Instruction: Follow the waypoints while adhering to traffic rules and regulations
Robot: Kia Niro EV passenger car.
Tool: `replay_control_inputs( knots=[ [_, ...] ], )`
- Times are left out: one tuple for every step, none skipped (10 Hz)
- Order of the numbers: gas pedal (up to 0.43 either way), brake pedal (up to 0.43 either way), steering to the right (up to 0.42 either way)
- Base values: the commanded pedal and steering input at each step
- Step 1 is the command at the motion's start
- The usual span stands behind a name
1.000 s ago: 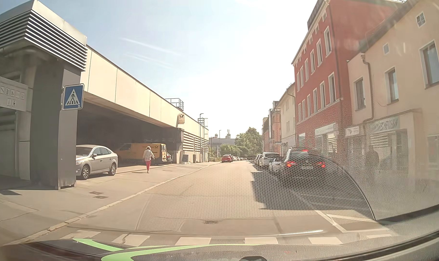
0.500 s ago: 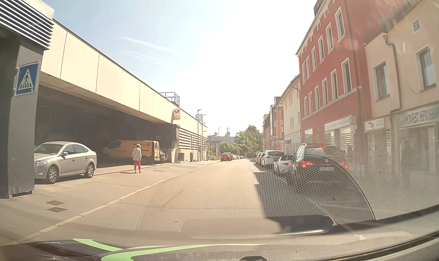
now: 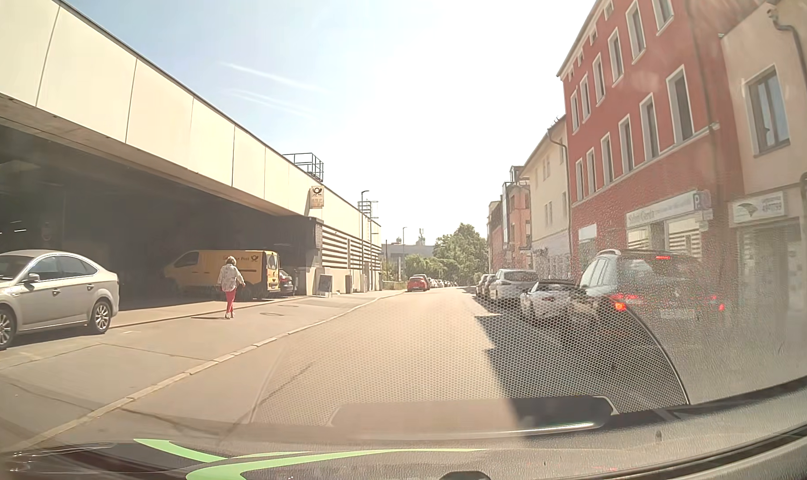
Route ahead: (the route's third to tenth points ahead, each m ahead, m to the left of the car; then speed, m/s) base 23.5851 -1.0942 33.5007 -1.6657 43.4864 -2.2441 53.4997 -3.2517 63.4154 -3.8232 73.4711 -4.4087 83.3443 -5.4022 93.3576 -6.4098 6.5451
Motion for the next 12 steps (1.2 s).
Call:
replay_control_inputs(
  knots=[
    [0.228,0.000,-0.015],
    [0.197,0.000,-0.015],
    [0.169,0.000,-0.013],
    [0.150,0.000,-0.008],
    [0.150,0.000,-0.001],
    [0.150,0.000,0.007],
    [0.150,0.000,0.010],
    [0.150,0.000,0.014],
    [0.150,0.000,0.018],
    [0.150,0.000,0.018],
    [0.150,0.000,0.018],
    [0.138,0.000,0.022]
  ],
)
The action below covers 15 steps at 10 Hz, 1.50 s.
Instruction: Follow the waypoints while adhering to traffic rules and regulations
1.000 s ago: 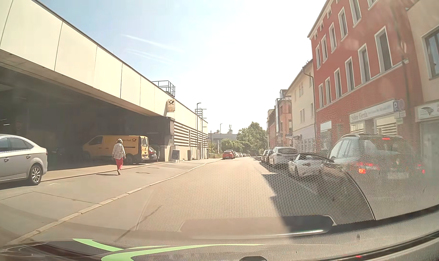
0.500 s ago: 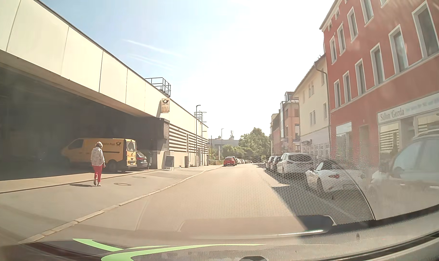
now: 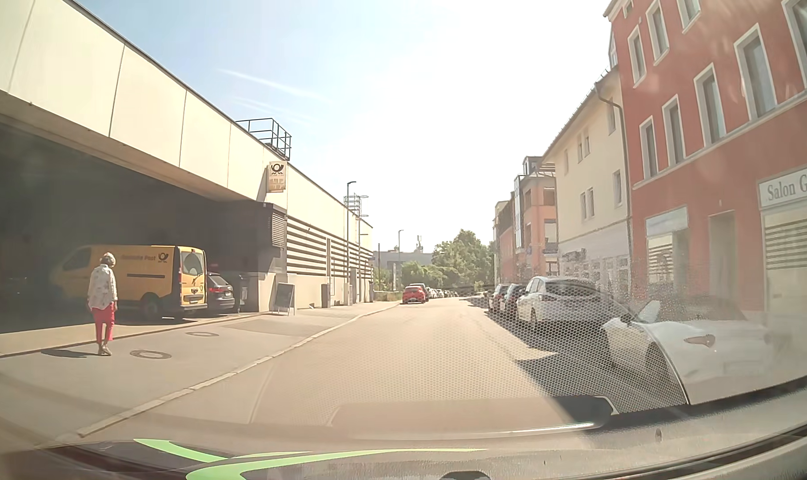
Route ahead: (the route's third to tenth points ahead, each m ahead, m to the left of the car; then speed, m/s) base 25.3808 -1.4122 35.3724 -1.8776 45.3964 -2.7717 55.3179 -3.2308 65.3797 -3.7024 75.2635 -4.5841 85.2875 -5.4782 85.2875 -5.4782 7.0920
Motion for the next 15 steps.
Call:
replay_control_inputs(
  knots=[
    [0.138,0.000,0.024],
    [0.138,0.000,0.024],
    [0.138,0.000,0.024],
    [0.110,0.000,0.024],
    [0.067,0.000,0.024],
    [0.028,0.000,0.024],
    [0.000,0.000,0.023],
    [0.000,0.000,0.022],
    [0.000,0.000,0.021],
    [0.000,0.000,0.018],
    [0.000,0.000,0.014],
    [0.000,0.000,0.011],
    [0.000,0.000,0.008],
    [0.000,0.000,0.005],
    [0.000,0.000,0.005]
  ],
)
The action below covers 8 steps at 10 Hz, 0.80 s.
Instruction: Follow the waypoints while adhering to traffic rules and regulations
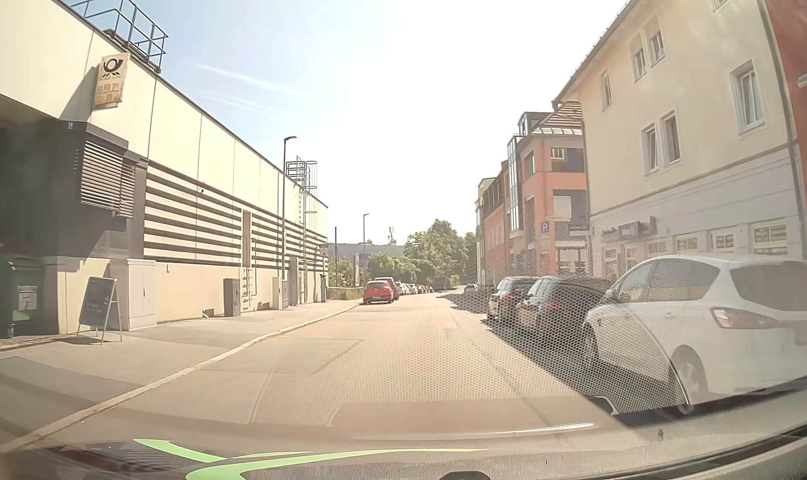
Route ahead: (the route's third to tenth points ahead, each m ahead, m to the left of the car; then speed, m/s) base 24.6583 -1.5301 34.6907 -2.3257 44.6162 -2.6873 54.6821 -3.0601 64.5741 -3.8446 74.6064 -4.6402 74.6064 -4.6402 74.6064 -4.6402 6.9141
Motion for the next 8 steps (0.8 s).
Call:
replay_control_inputs(
  knots=[
    [0.000,0.000,0.005],
    [0.000,0.000,0.005],
    [0.000,0.000,0.004],
    [0.000,0.030,0.004],
    [0.000,0.073,0.004],
    [0.000,0.122,0.004],
    [0.000,0.171,0.004],
    [0.000,0.189,0.004]
  ],
)
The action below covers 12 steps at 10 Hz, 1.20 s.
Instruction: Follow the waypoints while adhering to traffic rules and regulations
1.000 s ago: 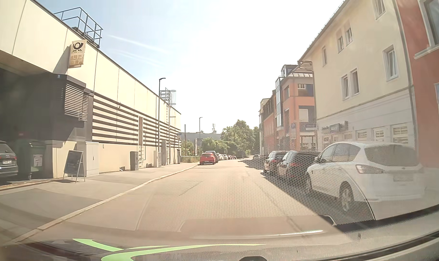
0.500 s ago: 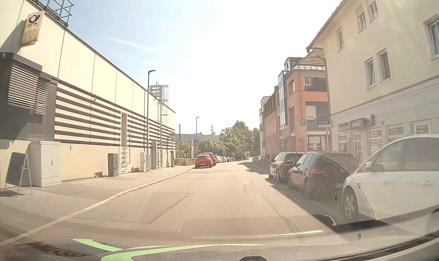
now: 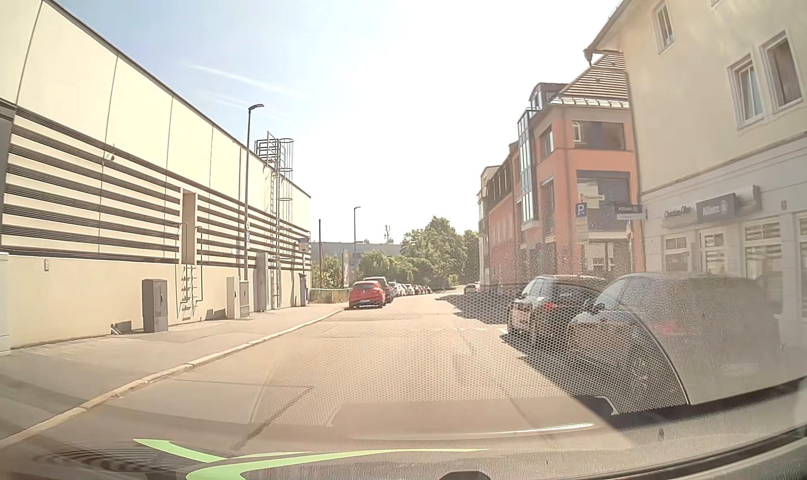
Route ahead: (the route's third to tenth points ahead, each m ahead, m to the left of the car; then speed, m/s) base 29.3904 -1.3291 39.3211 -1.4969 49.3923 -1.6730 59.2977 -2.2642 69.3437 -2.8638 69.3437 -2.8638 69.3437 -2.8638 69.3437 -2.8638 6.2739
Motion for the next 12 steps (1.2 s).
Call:
replay_control_inputs(
  knots=[
    [0.000,0.207,0.003],
    [0.000,0.207,0.001],
    [0.000,0.213,0.001],
    [0.000,0.213,0.001],
    [0.000,0.213,0.001],
    [0.000,0.213,0.001],
    [0.000,0.213,0.001],
    [0.000,0.213,0.001],
    [0.000,0.207,0.001],
    [0.000,0.207,0.001],
    [0.000,0.207,0.003],
    [0.000,0.207,0.004]
  ],
)
